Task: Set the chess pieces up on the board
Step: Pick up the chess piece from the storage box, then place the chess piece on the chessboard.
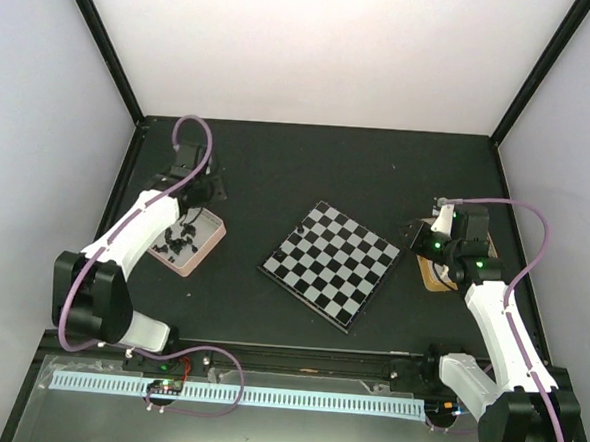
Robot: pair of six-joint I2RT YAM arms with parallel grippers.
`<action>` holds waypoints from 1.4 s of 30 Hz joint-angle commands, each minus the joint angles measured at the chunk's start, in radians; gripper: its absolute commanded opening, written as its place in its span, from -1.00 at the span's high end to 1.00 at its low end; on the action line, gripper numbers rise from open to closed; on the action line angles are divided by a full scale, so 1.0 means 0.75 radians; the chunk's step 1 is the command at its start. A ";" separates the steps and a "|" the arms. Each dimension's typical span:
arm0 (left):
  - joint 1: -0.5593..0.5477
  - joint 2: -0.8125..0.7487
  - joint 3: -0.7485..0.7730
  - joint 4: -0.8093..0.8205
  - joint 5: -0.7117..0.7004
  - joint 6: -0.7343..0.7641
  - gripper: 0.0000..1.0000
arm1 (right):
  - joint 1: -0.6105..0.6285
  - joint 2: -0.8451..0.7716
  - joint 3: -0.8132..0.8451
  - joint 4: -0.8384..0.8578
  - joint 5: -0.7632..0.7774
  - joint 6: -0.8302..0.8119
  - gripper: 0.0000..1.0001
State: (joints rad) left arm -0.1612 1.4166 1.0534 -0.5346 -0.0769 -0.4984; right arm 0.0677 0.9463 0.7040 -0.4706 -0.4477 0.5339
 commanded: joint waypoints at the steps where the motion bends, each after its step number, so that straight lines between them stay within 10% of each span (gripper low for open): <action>1: -0.171 0.082 0.189 -0.041 0.123 -0.004 0.76 | 0.008 -0.014 -0.001 0.012 0.001 0.006 0.30; 17: -0.644 0.881 1.060 -0.281 0.205 0.263 0.73 | 0.008 -0.041 -0.018 -0.005 0.017 -0.012 0.30; 42: -0.650 1.188 1.248 -0.330 0.097 0.394 0.71 | 0.008 -0.001 -0.028 0.014 0.025 -0.018 0.31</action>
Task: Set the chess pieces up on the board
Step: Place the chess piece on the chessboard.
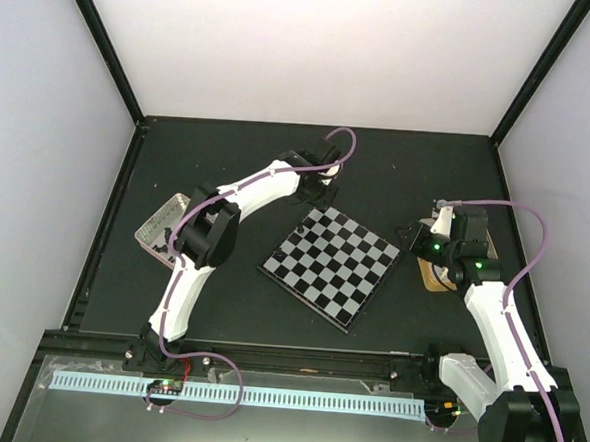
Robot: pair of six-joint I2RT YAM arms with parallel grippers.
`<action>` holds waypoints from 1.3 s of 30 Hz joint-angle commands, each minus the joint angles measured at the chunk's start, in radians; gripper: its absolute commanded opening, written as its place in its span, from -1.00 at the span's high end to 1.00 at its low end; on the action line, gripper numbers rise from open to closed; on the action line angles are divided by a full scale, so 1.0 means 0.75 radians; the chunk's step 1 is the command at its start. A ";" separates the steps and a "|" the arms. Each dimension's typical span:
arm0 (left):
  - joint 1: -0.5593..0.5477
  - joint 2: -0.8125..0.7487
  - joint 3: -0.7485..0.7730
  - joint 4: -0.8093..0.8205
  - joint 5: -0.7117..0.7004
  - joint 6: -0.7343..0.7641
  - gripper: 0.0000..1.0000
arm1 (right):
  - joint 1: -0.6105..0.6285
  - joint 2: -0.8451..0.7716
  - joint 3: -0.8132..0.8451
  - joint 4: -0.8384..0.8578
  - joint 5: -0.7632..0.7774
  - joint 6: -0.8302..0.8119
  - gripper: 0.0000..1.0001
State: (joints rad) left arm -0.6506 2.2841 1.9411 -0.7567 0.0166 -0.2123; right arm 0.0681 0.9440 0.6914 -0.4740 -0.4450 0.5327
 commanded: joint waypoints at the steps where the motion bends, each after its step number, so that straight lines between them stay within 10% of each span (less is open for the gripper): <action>1: 0.003 0.035 0.065 -0.036 -0.020 0.011 0.71 | 0.007 0.001 -0.012 0.018 0.023 -0.015 0.31; 21: 0.008 0.087 0.104 -0.035 0.063 0.019 0.62 | 0.007 -0.008 -0.018 0.008 0.028 -0.023 0.30; 30: 0.018 -0.036 0.108 -0.058 0.145 0.016 0.09 | 0.007 -0.005 -0.017 0.010 0.023 -0.019 0.30; 39: 0.067 -0.395 -0.168 0.003 0.103 -0.111 0.00 | 0.006 -0.003 -0.018 0.010 0.024 -0.024 0.29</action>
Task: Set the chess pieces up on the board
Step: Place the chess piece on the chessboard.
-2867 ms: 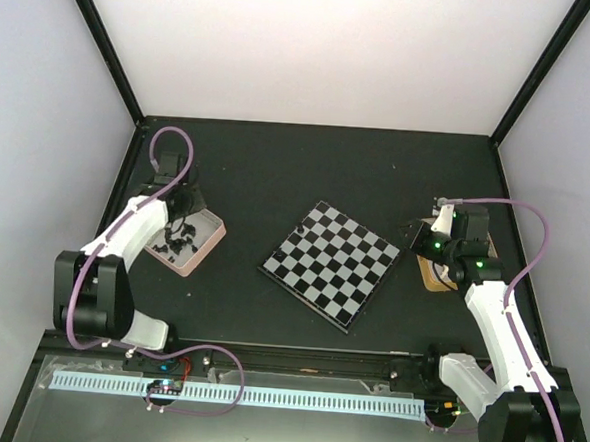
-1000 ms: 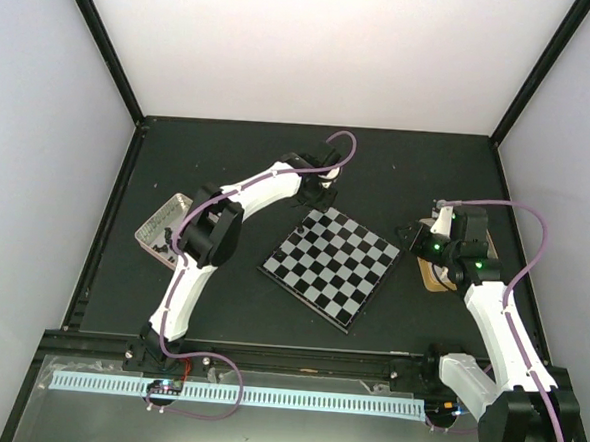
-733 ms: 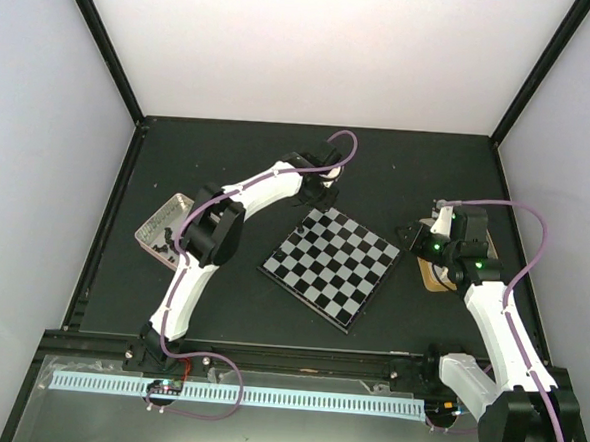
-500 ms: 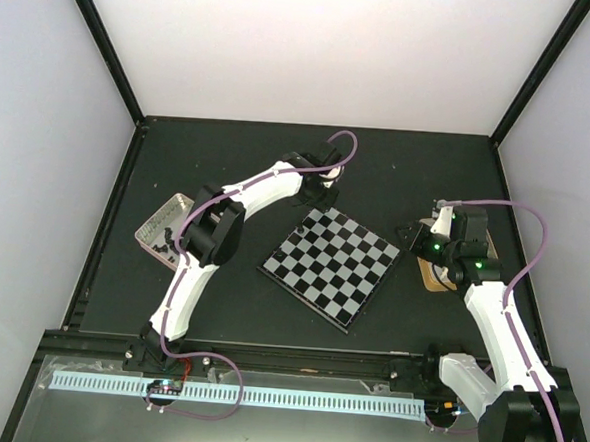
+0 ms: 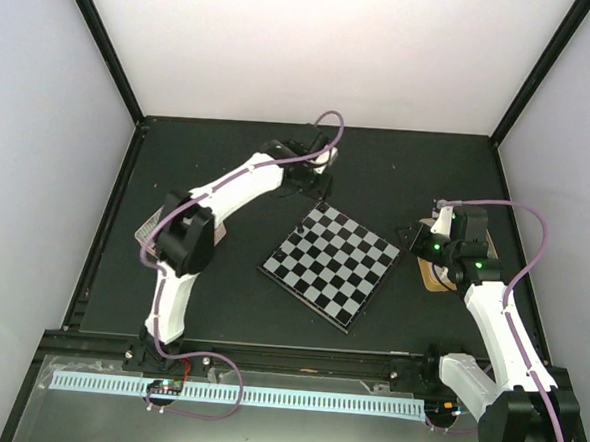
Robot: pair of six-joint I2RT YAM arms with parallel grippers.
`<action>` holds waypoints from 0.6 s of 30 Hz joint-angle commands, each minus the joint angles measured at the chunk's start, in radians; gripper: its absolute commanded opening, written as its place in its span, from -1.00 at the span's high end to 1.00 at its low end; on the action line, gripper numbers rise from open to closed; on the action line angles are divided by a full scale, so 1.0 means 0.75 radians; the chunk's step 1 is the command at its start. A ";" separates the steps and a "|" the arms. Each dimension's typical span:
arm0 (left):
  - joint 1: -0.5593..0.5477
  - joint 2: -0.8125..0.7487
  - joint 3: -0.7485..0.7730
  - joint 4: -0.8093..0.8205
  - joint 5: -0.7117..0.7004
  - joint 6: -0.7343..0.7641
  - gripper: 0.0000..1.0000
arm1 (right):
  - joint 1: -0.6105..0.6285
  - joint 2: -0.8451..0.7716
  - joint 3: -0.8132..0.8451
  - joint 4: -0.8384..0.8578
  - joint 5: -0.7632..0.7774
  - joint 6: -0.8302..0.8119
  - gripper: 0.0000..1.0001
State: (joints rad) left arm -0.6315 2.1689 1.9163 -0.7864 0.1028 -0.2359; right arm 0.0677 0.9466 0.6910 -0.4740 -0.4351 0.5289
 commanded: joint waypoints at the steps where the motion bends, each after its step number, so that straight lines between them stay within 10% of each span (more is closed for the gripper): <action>1: 0.055 -0.309 -0.215 0.068 -0.029 -0.098 -0.01 | 0.007 -0.007 -0.017 0.010 0.010 -0.018 0.29; 18: 0.516 -1.496 -1.483 0.214 -0.242 -0.324 -0.10 | 0.220 -0.013 -0.038 0.032 0.098 0.035 0.30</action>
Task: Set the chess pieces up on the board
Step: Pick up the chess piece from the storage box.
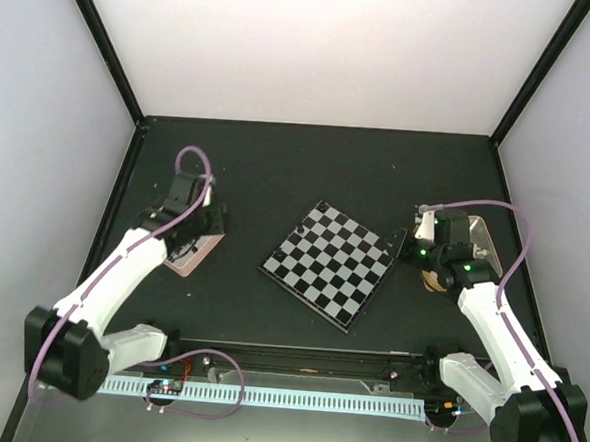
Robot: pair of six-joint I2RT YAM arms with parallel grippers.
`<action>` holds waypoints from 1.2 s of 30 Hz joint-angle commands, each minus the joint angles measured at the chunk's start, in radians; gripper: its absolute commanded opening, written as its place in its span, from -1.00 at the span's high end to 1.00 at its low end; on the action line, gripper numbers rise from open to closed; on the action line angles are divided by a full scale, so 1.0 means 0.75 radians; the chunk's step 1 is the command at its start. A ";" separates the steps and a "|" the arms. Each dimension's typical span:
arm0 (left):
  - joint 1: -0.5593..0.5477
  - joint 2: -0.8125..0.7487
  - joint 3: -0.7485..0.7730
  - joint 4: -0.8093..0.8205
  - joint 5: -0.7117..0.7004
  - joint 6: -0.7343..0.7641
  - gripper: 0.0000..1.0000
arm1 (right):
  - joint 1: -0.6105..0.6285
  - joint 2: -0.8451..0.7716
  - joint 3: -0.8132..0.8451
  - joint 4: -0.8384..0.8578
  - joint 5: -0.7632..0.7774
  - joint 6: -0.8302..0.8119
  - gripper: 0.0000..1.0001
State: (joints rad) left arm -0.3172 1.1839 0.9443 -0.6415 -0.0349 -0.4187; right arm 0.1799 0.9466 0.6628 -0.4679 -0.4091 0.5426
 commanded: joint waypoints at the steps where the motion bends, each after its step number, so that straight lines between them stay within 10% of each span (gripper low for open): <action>1: 0.123 -0.242 -0.253 0.041 -0.065 -0.090 -0.11 | 0.091 -0.021 -0.004 0.021 0.086 0.014 0.30; 13: 0.381 -0.275 -0.365 0.003 -0.158 -0.209 -0.25 | 0.175 -0.004 -0.086 0.062 0.182 0.019 0.30; 36: 0.589 0.358 -0.160 0.128 -0.115 -0.198 0.70 | 0.192 0.319 -0.019 0.158 0.184 0.021 0.46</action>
State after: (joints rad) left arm 0.1169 1.4441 0.7784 -0.5671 -0.1307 -0.5751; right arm 0.3191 1.1744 0.6174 -0.3805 -0.2787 0.5594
